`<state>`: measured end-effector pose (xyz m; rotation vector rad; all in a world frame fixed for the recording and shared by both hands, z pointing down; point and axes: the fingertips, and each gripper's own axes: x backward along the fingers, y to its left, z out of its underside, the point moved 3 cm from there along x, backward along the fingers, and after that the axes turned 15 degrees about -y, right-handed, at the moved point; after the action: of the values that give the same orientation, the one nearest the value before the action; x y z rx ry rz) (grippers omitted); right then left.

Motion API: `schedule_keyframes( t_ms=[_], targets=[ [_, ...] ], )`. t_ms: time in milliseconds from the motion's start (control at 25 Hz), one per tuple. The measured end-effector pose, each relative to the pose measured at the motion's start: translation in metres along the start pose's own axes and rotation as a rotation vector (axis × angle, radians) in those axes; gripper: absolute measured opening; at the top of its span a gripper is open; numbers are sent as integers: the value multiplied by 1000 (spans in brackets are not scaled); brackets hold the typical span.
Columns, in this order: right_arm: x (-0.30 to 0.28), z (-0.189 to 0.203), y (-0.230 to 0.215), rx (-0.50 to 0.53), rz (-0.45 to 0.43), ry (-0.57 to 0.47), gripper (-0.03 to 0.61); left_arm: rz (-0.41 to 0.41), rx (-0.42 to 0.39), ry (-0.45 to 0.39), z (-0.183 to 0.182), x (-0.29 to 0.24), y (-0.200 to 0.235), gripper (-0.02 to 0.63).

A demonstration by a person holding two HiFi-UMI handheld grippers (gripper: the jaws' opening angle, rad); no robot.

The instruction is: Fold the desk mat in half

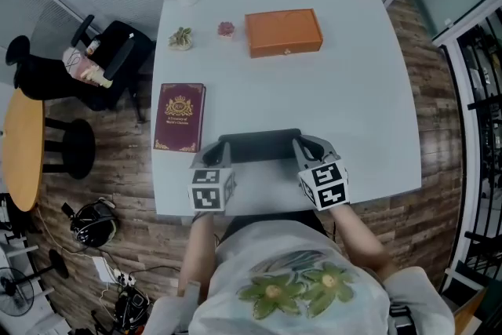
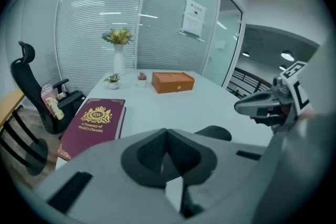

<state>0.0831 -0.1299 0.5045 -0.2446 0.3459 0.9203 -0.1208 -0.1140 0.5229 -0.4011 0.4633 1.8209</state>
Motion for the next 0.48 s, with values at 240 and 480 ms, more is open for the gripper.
schedule_keyframes(
  t_ms=[240, 480],
  targets=[
    [17, -24, 16, -28, -37, -99, 17, 5, 49, -99, -21, 22, -14, 5],
    [37, -34, 32, 14, -21, -115, 17, 29, 26, -136, -33, 45, -37, 3]
  ],
)
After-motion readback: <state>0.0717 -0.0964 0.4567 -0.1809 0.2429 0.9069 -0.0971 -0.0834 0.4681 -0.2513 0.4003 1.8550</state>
